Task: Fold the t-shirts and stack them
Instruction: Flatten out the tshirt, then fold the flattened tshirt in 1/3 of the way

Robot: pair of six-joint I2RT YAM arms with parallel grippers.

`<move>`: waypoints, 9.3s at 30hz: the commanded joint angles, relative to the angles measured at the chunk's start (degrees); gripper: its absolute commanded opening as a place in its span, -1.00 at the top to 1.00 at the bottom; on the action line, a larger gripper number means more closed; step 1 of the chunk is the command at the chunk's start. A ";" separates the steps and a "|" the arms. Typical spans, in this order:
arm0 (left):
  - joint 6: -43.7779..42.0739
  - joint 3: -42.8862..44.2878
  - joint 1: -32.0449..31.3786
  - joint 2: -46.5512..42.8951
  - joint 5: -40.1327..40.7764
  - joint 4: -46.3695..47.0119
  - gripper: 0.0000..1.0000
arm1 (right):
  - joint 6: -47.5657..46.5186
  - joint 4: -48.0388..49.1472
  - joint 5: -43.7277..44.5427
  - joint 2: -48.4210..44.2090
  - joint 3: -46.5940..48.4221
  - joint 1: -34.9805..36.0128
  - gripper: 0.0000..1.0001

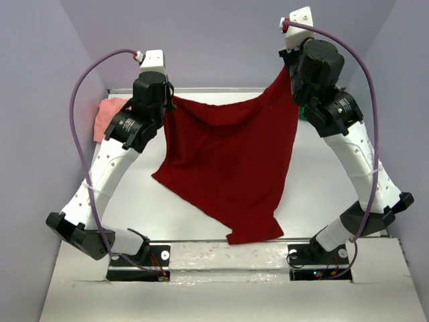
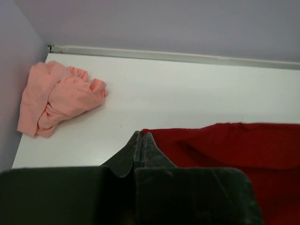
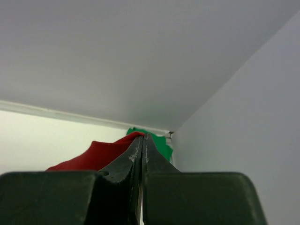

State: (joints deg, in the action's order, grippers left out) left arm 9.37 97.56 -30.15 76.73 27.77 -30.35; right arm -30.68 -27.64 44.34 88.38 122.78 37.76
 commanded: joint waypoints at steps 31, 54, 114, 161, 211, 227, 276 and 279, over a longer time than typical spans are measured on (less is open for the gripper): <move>-2.86 6.40 16.26 29.26 -7.12 20.33 1.00 | 19.43 -14.11 -38.09 36.42 15.89 -24.57 1.00; -6.20 39.28 22.15 55.45 -17.39 14.00 1.00 | 21.18 -13.93 -46.35 41.96 21.71 -32.22 1.00; 9.53 12.13 21.89 41.48 -1.84 -8.32 0.99 | 42.89 -30.45 -21.92 14.89 -16.34 -7.44 1.00; 9.62 -12.58 17.06 15.99 -17.04 1.34 1.00 | 51.95 -15.25 -43.71 8.55 -35.95 -20.78 1.00; 7.95 4.22 16.27 27.07 -26.80 -3.67 0.87 | 41.84 -20.70 -51.28 33.36 -13.62 -14.03 0.03; 7.25 0.44 15.65 25.58 -27.24 -2.08 0.73 | 39.91 -20.88 -48.99 40.19 -10.64 -16.83 0.03; 7.42 -1.05 14.07 27.33 -29.44 -0.59 0.71 | 38.23 -23.34 -52.95 39.24 -5.62 -15.79 0.05; 7.25 -1.23 13.89 27.07 -29.18 -0.59 0.71 | 38.32 -23.69 -52.69 38.63 -7.19 -15.26 0.05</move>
State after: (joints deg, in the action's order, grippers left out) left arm 17.04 96.36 -15.84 105.78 -0.67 -31.90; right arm 8.34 -50.52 -8.58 131.70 114.59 21.47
